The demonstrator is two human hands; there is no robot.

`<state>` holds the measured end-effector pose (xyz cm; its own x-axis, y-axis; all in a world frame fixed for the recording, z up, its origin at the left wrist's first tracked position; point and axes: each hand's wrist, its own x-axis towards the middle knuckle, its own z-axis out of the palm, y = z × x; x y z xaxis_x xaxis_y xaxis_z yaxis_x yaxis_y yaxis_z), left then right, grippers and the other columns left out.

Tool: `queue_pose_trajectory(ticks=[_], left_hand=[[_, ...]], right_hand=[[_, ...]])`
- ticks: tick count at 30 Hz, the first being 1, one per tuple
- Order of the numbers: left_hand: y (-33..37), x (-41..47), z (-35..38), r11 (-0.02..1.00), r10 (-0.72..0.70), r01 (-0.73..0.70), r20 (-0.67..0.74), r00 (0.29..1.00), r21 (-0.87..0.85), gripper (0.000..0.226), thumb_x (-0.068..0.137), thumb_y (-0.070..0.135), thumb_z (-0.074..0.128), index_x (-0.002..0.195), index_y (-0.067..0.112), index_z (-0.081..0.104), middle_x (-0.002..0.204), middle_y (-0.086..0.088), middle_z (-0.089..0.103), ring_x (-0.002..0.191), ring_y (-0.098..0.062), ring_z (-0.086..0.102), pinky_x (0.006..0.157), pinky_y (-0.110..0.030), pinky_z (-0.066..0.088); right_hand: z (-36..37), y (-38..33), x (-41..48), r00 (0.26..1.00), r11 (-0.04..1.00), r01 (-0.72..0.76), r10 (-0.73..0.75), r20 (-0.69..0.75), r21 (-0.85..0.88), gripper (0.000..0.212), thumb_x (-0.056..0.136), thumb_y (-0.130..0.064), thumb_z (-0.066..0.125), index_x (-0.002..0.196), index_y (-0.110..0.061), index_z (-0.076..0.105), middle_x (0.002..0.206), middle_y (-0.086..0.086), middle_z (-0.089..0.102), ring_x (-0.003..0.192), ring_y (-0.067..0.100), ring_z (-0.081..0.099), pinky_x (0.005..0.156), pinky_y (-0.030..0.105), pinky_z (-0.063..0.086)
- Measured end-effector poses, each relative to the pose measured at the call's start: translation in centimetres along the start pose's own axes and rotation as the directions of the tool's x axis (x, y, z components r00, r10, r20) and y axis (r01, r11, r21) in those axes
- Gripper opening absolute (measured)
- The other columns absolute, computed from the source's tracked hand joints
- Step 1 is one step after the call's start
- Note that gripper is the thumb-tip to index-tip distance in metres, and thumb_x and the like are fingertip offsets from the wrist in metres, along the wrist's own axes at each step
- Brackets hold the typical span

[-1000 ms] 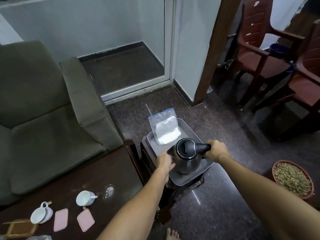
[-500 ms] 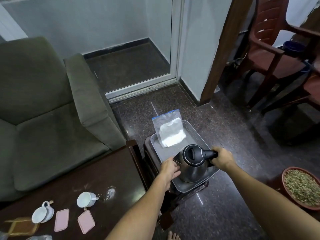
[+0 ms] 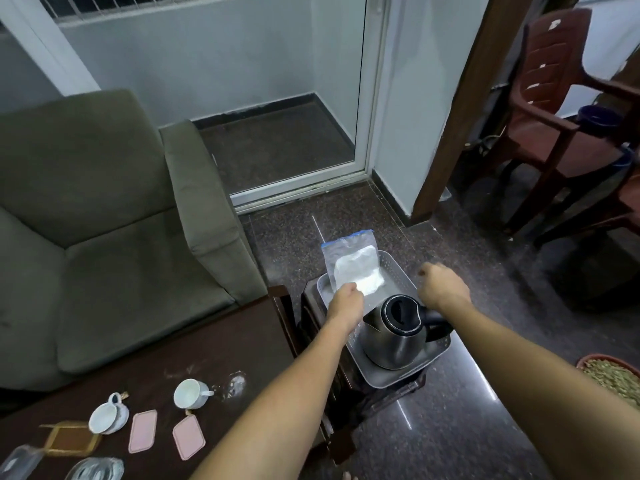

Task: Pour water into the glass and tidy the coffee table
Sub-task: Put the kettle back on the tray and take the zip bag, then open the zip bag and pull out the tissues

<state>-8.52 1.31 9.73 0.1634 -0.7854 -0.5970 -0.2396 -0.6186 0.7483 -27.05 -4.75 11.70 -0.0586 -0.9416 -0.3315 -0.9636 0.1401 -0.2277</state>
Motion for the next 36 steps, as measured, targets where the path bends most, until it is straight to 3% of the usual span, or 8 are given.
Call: queue_pose_trajectory(ticks=[3,5,7,10,14,20,30,36], left_hand=[[2.7,-1.1,-2.1,0.994,0.111,-0.11,-0.032,0.993,0.015,0.029,0.094,0.024,0.039,0.105,0.027,0.066,0.109,-0.005,0.064,0.104,-0.025,0.056,0.089,-0.033,0.043],[4.0,-1.1,-3.3,0.984,0.172,-0.169,-0.082,0.982,0.05,0.034,0.1,0.019,0.041,0.124,0.02,0.066,0.129,-0.004,0.065,0.119,-0.028,0.057,0.101,-0.034,0.044],[4.7,-1.1,-4.5,0.972,0.222,-0.21,-0.127,0.967,0.105,0.038,0.101,0.018,0.041,0.131,0.016,0.064,0.138,-0.006,0.064,0.124,-0.032,0.057,0.104,-0.037,0.046],[5.1,-0.8,-5.7,0.962,0.258,-0.238,-0.157,0.953,0.134,0.04,0.102,0.02,0.041,0.137,0.021,0.061,0.139,-0.006,0.063,0.127,-0.032,0.056,0.103,-0.035,0.046],[5.2,0.6,-6.3,0.945,0.301,-0.271,-0.16,0.94,0.181,0.039,0.104,0.02,0.041,0.139,0.021,0.058,0.139,-0.006,0.062,0.125,-0.029,0.056,0.088,-0.028,0.038],[4.8,5.0,-6.0,0.929,0.325,-0.277,-0.184,0.928,0.244,0.039,0.103,0.019,0.041,0.135,0.021,0.062,0.137,-0.007,0.064,0.124,-0.031,0.058,0.095,-0.033,0.045],[3.1,15.5,-4.4,0.974,0.16,-0.092,-0.34,0.927,0.207,0.038,0.102,0.011,0.044,0.135,0.017,0.062,0.138,-0.011,0.063,0.127,-0.033,0.056,0.101,-0.034,0.045],[1.7,20.7,-3.0,0.982,0.01,0.07,-0.415,0.91,0.177,0.04,0.103,0.013,0.044,0.142,0.016,0.054,0.139,-0.015,0.058,0.127,-0.036,0.055,0.101,-0.041,0.045]], right_hand=[[-2.1,-4.1,-0.6,0.995,0.996,0.081,-0.08,-0.062,0.023,0.04,0.093,-0.012,0.05,0.13,-0.021,0.062,0.135,0.011,0.061,0.12,0.037,0.059,0.094,0.046,0.05],[-2.9,-6.6,-0.9,0.988,0.991,0.126,-0.122,-0.095,0.038,0.04,0.093,-0.014,0.051,0.13,-0.022,0.063,0.133,0.011,0.063,0.118,0.037,0.06,0.092,0.044,0.05],[-3.0,-8.6,-1.1,0.981,0.984,0.166,-0.159,-0.113,0.056,0.039,0.093,-0.015,0.051,0.13,-0.024,0.063,0.131,0.011,0.065,0.116,0.037,0.061,0.091,0.043,0.05],[-2.6,-10.6,-1.4,0.972,0.974,0.214,-0.206,-0.113,0.072,0.04,0.096,-0.016,0.047,0.131,-0.025,0.064,0.13,0.009,0.067,0.115,0.034,0.063,0.092,0.041,0.052],[-1.5,-12.1,-1.0,0.96,0.963,0.267,-0.261,-0.1,0.047,0.041,0.099,-0.014,0.044,0.135,-0.022,0.061,0.13,0.008,0.068,0.113,0.032,0.064,0.093,0.042,0.055],[0.5,-12.5,3.2,0.95,0.952,0.304,-0.304,-0.064,-0.01,0.041,0.102,-0.015,0.042,0.138,-0.021,0.059,0.132,0.008,0.066,0.114,0.032,0.063,0.091,0.042,0.053],[4.5,-12.1,12.9,0.917,0.911,0.398,-0.391,0.085,-0.104,0.042,0.101,-0.012,0.044,0.141,-0.018,0.054,0.144,0.01,0.054,0.126,0.035,0.055,0.097,0.047,0.049],[7.0,-12.6,17.8,0.869,0.847,0.494,-0.477,0.129,-0.199,0.044,0.099,-0.011,0.05,0.143,-0.018,0.052,0.15,0.009,0.047,0.131,0.033,0.049,0.098,0.041,0.045]])
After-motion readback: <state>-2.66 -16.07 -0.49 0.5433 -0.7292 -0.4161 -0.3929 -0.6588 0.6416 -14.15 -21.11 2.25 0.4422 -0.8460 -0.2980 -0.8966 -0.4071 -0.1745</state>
